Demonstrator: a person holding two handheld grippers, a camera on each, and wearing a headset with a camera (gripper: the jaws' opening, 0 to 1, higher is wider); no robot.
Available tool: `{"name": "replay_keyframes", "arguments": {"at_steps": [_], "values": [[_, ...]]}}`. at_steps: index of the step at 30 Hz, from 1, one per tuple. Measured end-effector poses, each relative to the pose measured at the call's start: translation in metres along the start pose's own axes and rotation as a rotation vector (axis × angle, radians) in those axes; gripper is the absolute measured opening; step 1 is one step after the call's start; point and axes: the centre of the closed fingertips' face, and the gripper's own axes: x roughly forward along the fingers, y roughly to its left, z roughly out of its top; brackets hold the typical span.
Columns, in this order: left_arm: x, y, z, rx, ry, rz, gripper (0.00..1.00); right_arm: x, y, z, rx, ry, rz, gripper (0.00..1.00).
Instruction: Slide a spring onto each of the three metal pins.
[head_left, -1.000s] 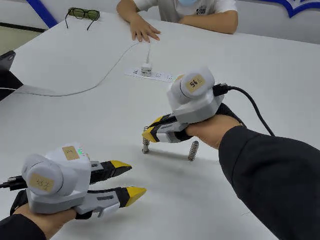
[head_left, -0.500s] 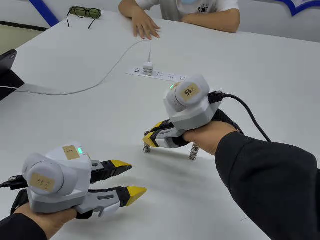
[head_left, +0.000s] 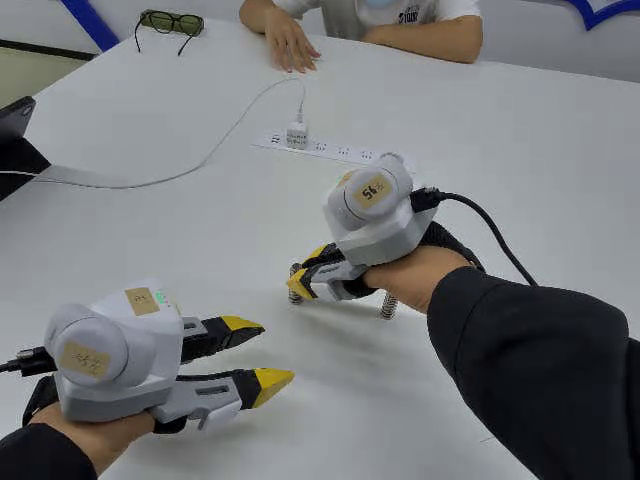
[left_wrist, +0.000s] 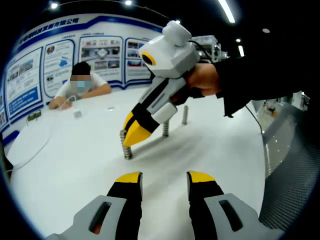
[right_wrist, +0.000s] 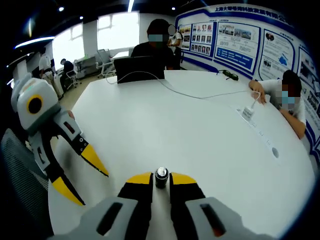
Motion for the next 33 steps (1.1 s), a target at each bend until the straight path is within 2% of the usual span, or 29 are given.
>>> {"name": "replay_keyframes", "arguments": {"at_steps": [10,23,33], "values": [[0.002,0.0,0.003,-0.003,-0.007,0.0,0.38,-0.01,0.002,-0.002,-0.003,-0.008,-0.005,0.21],[0.002,0.002,0.009,-0.003,-0.016,0.009,0.42,-0.027,0.009,-0.004,-0.012,-0.035,-0.022,0.24],[0.001,0.003,0.011,-0.001,-0.018,0.016,0.44,-0.047,0.012,-0.012,0.0,-0.061,-0.048,0.26]]}}
